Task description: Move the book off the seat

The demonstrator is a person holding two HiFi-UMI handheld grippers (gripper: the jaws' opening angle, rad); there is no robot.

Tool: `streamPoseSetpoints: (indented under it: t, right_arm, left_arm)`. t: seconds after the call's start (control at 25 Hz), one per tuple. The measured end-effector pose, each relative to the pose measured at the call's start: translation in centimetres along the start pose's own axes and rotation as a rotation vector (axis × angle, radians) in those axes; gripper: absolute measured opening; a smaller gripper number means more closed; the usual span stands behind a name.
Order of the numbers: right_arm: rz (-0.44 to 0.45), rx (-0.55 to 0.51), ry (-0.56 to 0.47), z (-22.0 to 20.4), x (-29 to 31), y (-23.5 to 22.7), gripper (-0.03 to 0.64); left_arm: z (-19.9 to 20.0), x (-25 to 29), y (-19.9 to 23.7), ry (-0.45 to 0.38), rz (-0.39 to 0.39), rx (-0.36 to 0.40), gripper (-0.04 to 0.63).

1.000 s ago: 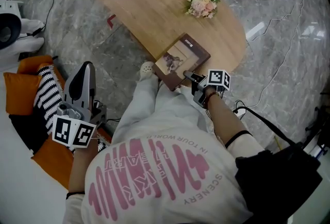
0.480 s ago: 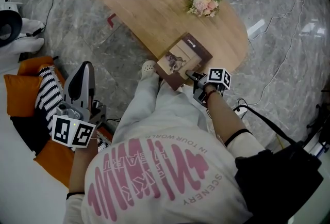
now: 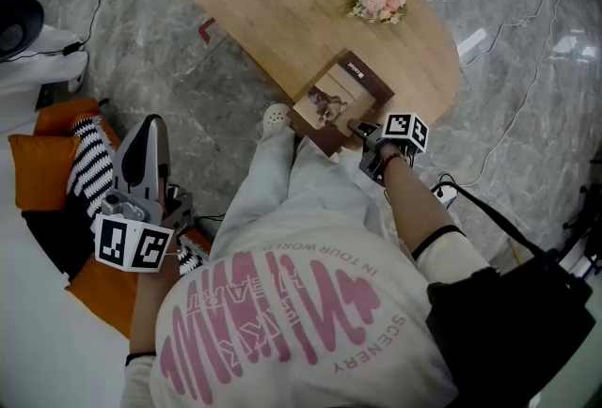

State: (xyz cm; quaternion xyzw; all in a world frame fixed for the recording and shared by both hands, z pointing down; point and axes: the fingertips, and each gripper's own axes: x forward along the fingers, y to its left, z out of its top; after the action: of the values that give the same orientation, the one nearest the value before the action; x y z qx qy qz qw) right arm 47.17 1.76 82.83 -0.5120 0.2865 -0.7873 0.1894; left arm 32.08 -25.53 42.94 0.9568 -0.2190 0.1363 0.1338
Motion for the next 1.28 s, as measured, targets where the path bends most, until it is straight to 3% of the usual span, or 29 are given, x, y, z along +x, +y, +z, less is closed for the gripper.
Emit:
streamPoseSetpoints:
  t: [0.04,0.16,0.76,0.84,1.08,1.28]
  right_arm:
    - [-0.033,-0.001,-0.004,0.1,0.0,-0.5,0.172]
    - [-0.131,-0.016,-0.014,0.2,-0.2,-1.8,0.076]
    - [-0.133,-0.003,-0.078,0.4,-2.3,-1.5,0.073]
    - [-0.138,-0.019,-0.103,0.5,-3.2,-1.4,0.011]
    - [-0.006,-0.054,-0.144,0.0,-6.1,1.6,0.009]
    - [0.220,-0.159,-0.193,-0.2,-10.5,8.8,0.009]
  left_arm:
    - [-0.1,-0.1,0.1,0.002,0.002,-0.001,0.008]
    - [-0.1,-0.3,0.4,0.003,0.009,-0.004,0.008]
    - [0.2,-0.6,-0.2,-0.016,-0.014,-0.022,0.008]
    - [0.5,-0.4,-0.5,-0.021,-0.027,-0.028,0.008]
    - [1.2,1.1,-2.5,-0.040,-0.095,-0.043,0.008]
    - [2.6,2.8,-5.1,-0.063,-0.173,-0.054,0.008]
